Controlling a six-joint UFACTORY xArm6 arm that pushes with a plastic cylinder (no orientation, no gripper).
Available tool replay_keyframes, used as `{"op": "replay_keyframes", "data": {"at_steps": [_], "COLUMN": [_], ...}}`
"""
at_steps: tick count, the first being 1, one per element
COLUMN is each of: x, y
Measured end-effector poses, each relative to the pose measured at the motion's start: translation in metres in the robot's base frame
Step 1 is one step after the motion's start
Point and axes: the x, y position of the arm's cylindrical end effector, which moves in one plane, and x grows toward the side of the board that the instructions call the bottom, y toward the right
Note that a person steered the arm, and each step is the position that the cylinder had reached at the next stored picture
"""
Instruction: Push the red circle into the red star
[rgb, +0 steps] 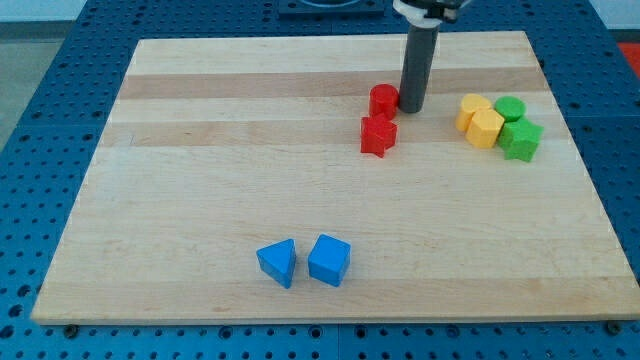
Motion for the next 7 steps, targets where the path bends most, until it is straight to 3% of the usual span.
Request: {"op": "replay_keyframes", "data": {"at_steps": [2,7], "x": [-0.035,0.025], "y": [-0.016,-0.031]}}
